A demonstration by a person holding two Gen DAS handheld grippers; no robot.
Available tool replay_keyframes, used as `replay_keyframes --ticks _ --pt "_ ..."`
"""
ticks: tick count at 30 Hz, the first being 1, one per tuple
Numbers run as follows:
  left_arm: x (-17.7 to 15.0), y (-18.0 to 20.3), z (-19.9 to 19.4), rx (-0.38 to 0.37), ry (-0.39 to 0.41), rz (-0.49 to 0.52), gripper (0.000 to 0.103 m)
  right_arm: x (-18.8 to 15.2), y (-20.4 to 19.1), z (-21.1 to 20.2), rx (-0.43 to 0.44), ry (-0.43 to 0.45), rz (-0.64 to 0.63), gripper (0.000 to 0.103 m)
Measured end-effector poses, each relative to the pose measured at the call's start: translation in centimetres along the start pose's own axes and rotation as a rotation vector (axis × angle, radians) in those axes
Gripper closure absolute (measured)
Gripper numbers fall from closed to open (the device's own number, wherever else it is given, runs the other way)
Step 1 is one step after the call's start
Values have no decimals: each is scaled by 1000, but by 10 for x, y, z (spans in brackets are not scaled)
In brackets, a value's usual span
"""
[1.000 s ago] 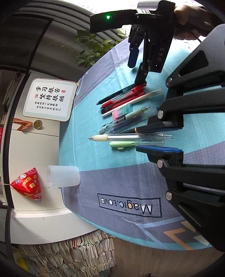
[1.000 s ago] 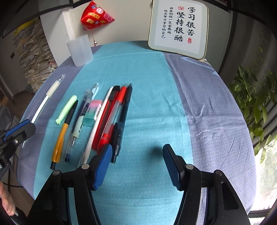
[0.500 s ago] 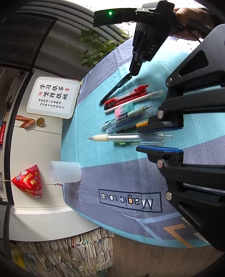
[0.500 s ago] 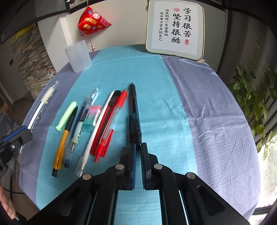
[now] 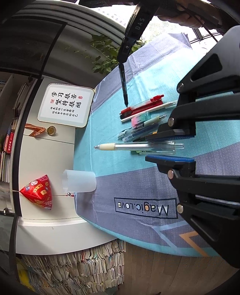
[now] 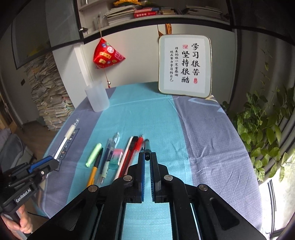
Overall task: Organize stationery
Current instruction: 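Carry both pens to the clear cup and drop them in, both tools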
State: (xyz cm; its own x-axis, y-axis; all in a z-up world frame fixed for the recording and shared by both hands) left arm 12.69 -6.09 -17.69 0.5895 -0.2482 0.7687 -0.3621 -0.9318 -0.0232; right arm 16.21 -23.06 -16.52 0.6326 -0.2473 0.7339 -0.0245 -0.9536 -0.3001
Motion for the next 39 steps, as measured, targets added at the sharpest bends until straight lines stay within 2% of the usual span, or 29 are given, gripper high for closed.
replay_keyframes --ticks 8,13,17,20,24,29,32,35,39 --pt "12 -9 -11 8 27 8 91 37 -23 -26 47 80 -40 97" --pt "27 -19 -17 -14 37 36 91 57 -43 -36 76 108 -74 97" --pt "44 -34 -17 -32 15 66 91 71 -61 -39 126 109 -90 97" --pt "60 -46 -13 -61 -29 107 91 82 -72 -36 142 109 -104 97" --pt "87 -63 -5 -58 -94 182 91 101 -90 -27 181 98 -116 97" --pt "115 -87 22 -124 -201 202 91 132 -118 -8 214 81 -130 97" --pt "129 -106 43 -97 -264 206 91 148 -132 6 218 79 -138 97" --pt "141 -120 65 -111 -324 185 91 162 -146 24 246 68 -125 97" --pt "151 -128 94 -92 -387 218 91 171 -167 49 282 44 -116 97"
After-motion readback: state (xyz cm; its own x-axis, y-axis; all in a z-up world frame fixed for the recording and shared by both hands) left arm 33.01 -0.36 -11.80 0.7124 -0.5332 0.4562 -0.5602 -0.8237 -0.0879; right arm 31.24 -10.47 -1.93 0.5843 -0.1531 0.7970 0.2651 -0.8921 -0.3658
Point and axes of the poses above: each gripper's, at about its wrist camera, not at the fingertips, and z roughly the way its jaws point, y to its right, x to its top, the point moved 8 cm from there along z, roughly the way its jaws point, and after that the axes turned 13 degrees about z, right-handed, at the moved point
